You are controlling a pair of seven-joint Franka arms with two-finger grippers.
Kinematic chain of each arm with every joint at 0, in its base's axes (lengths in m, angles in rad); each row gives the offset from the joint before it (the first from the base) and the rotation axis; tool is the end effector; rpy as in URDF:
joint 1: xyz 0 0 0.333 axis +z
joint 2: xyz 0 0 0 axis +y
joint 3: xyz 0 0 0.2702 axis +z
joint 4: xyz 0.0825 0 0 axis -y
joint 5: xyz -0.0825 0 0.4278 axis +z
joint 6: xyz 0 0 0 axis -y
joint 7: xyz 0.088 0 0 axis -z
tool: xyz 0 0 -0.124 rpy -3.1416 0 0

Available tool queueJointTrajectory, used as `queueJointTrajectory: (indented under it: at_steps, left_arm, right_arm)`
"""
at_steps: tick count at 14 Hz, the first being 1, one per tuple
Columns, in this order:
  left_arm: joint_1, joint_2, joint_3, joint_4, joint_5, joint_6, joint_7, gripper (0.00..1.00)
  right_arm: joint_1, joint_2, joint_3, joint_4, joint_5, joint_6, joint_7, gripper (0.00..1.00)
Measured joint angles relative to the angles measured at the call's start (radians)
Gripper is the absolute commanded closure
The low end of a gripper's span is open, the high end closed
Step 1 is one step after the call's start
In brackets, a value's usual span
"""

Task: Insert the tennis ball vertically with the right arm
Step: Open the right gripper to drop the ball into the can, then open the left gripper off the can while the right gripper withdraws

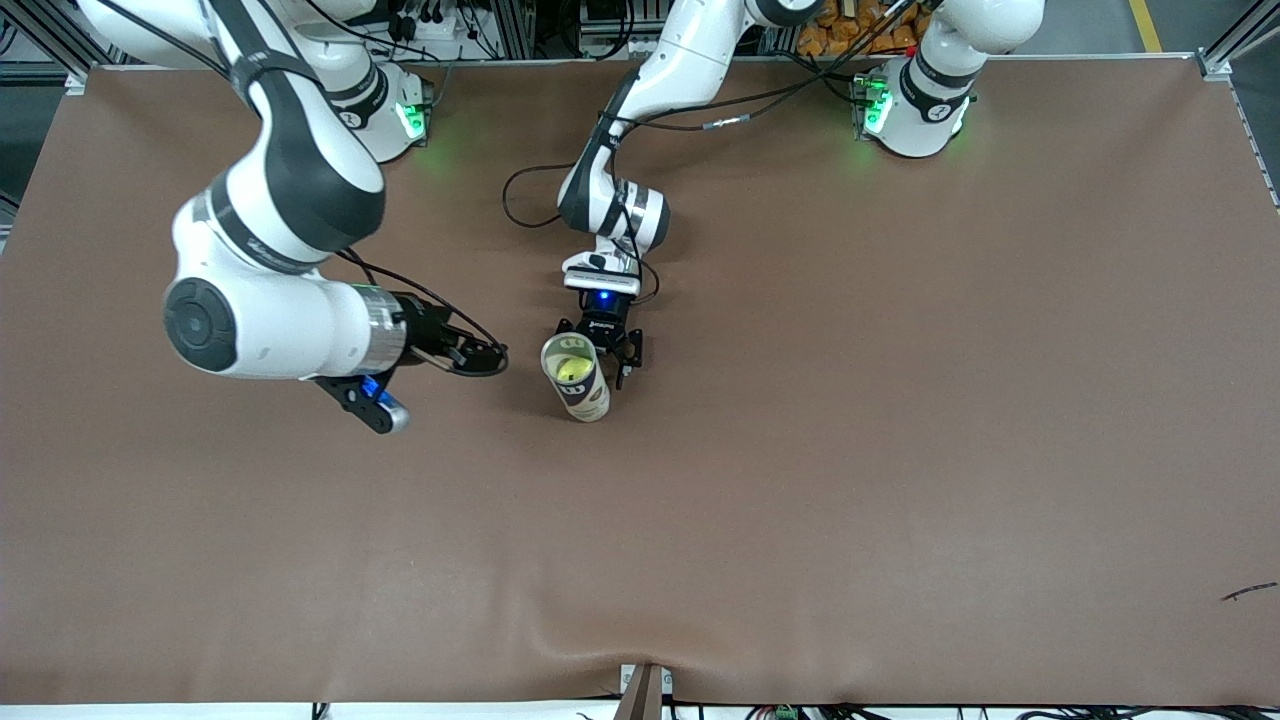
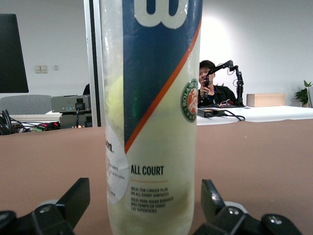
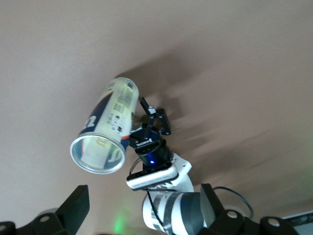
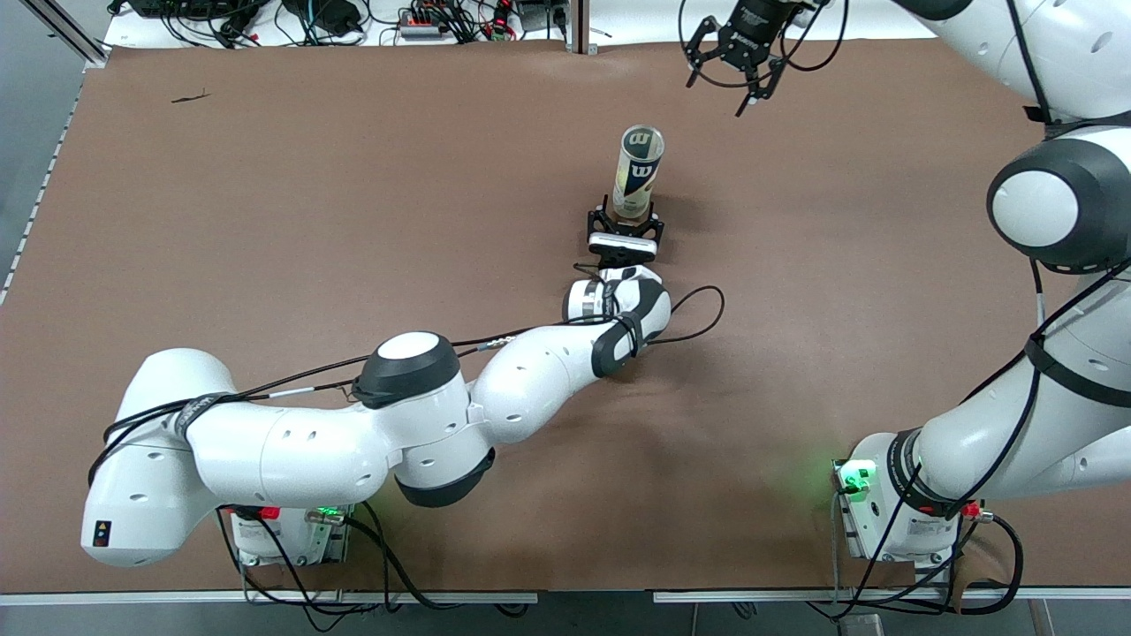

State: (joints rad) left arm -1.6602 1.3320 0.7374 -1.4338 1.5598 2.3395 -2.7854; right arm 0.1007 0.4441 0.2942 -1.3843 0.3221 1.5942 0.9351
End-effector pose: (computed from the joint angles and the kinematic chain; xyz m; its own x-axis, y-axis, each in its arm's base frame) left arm 0.4043 -0.5648 -0.0095 0.0041 -0.0105 0.9999 -0.1797 -0.9837 -0.0096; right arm 0.6259 0.2747 0.3932 0.7412 -0.4805 -0.4688 -0.5764 -0.8135 -0.0774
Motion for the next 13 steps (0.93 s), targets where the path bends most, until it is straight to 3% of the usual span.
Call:
queueJointTrajectory:
  at_steps: [5,13]
  left_arm:
    - [-0.006,-0.024,-0.014,-0.018,0.000,-0.004,0.000,0.00]
    - [-0.029,-0.078,-0.044,-0.083,0.000,-0.009,0.000,0.00]
  right_arm:
    - [-0.072,-0.020,-0.001,0.000,-0.007,-0.077,-0.102,0.00]
    - [-0.139,-0.033,-0.001,0.000,-0.113,-0.108,-0.346,0.00]
